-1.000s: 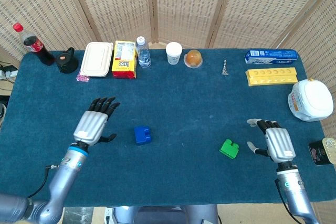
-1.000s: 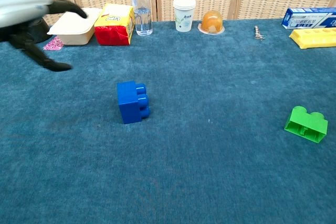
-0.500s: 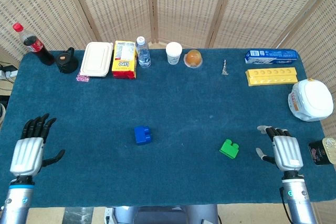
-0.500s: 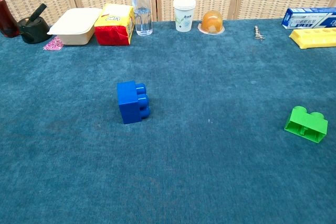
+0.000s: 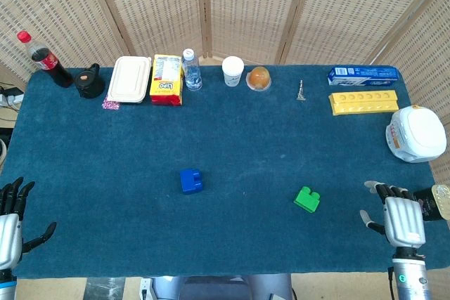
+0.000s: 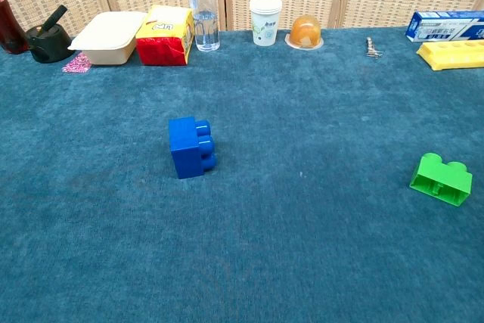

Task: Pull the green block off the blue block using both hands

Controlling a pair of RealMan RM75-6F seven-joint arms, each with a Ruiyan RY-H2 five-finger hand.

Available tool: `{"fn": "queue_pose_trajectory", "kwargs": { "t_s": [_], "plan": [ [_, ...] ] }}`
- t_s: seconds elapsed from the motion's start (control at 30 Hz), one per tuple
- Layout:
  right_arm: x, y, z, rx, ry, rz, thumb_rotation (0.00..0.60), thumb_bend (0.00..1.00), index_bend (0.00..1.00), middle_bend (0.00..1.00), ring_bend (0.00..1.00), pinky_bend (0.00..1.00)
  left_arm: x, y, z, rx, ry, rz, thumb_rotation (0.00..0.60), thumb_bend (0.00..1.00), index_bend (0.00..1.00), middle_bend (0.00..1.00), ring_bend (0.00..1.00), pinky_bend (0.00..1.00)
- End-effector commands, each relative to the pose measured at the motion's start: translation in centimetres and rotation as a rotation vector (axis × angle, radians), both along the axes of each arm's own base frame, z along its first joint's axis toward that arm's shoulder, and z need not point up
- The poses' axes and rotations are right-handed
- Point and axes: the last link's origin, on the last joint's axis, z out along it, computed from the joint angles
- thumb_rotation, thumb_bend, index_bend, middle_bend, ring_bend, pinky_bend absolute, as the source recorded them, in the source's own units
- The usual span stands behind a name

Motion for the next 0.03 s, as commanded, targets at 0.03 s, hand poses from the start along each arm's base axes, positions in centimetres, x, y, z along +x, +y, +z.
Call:
{"fn": "queue_pose_trajectory", "kwargs": {
  "t_s": [0.03],
  "plan": [
    [-0.13,0.12,0.12,-0.003,0.000,-0.003,0.600,0.30,0.31,0.41,0.38,0.30,0.36,0.09,-0.20,-0.018,-0.022,-0.009,0.547,0.25,0.13,0.07,0.00,0.00]
  ]
}}
